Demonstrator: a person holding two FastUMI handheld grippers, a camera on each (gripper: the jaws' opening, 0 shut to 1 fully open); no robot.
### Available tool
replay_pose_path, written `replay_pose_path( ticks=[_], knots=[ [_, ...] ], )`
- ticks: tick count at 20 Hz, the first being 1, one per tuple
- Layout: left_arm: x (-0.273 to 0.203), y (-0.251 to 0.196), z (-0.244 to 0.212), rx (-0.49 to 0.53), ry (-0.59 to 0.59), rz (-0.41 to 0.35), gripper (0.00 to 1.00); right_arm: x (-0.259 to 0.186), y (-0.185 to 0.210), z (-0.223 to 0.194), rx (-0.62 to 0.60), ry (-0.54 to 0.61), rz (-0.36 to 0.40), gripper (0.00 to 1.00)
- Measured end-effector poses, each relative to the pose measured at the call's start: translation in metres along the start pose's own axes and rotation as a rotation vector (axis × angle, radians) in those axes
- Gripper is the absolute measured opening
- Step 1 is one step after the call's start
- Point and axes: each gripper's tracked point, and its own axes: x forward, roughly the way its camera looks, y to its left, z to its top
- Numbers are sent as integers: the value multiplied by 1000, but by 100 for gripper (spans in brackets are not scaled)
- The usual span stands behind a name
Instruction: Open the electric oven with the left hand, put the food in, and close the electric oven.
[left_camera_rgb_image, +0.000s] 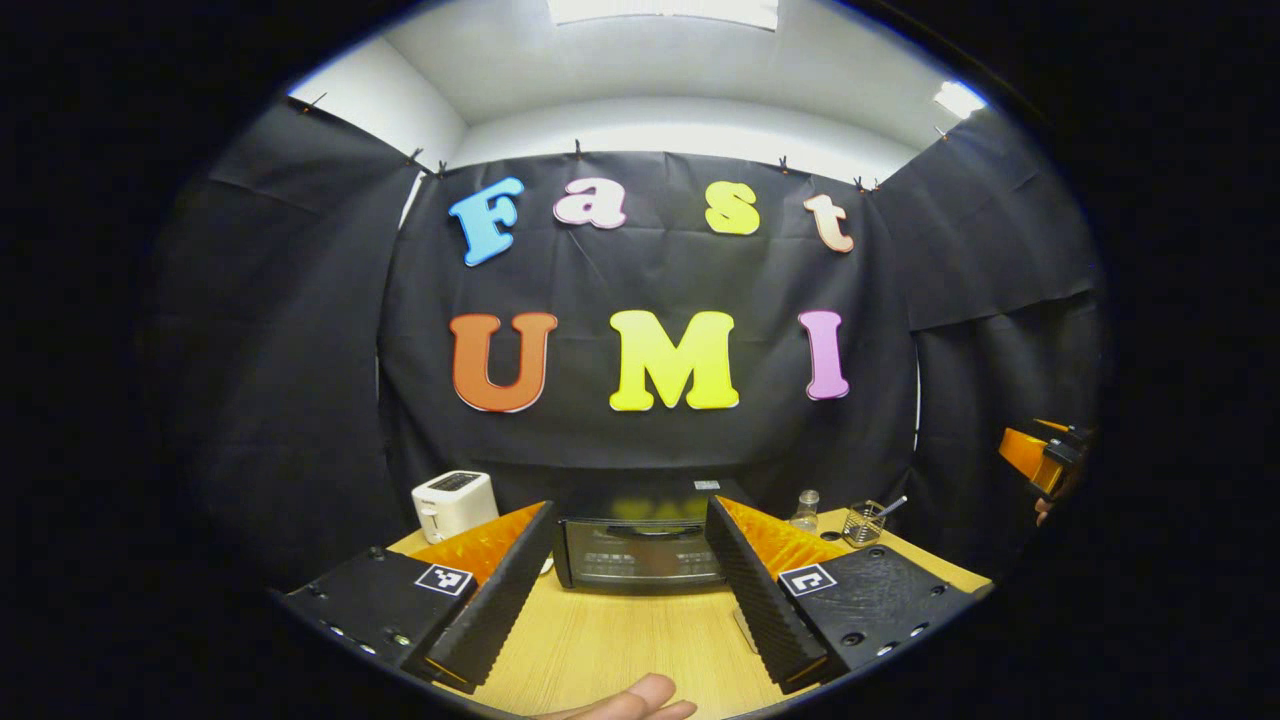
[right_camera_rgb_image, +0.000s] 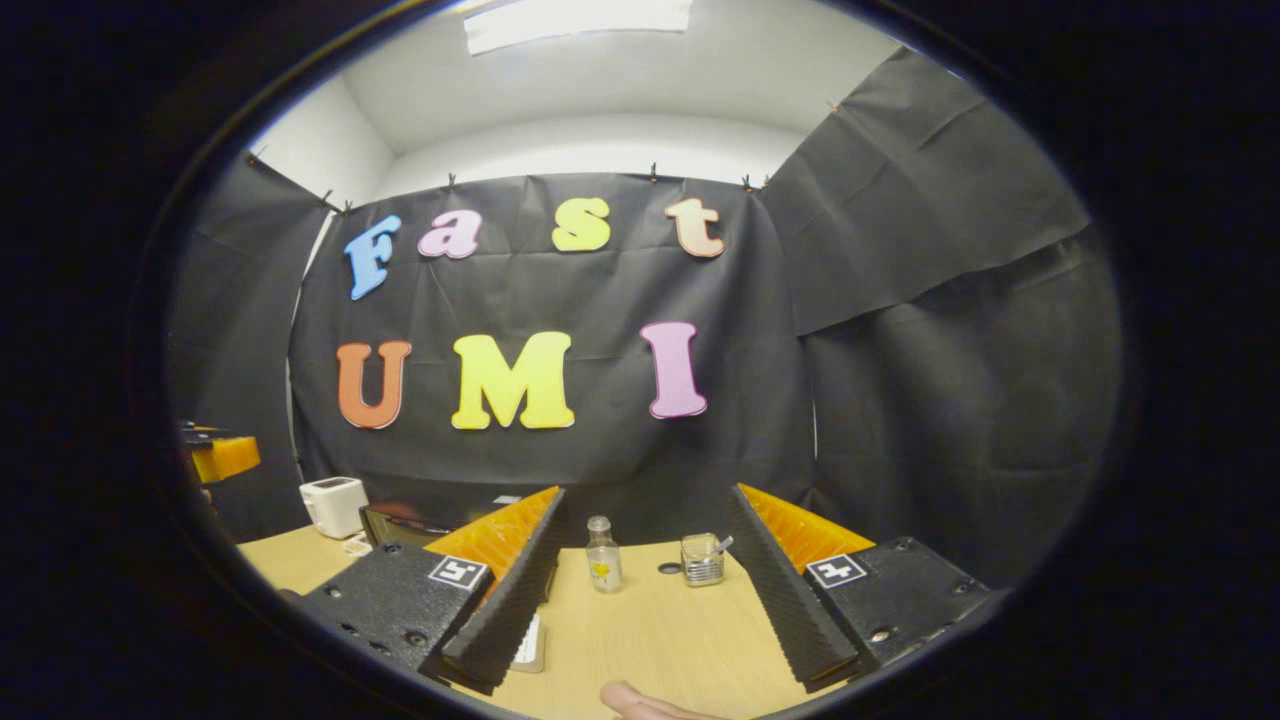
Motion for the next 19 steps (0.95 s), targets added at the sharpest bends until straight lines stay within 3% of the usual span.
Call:
replay_pose_path(
  ticks=[4, 9, 13, 19],
  knots=[
    [-16, 3, -7, 9, -30, -1, 95, 2, 4, 8, 55, -45, 29, 100],
    [-14, 11, -16, 53, -3, 17, 95, 2, 2, 3, 23, -14, 33, 100],
    [-10, 3, -9, 24, -30, -16, 95, 0, -1, 5, 21, -25, 26, 100],
    [-9, 4, -7, 24, -49, -6, 96, -6, 2, 12, 27, -58, 61, 100]
  ],
)
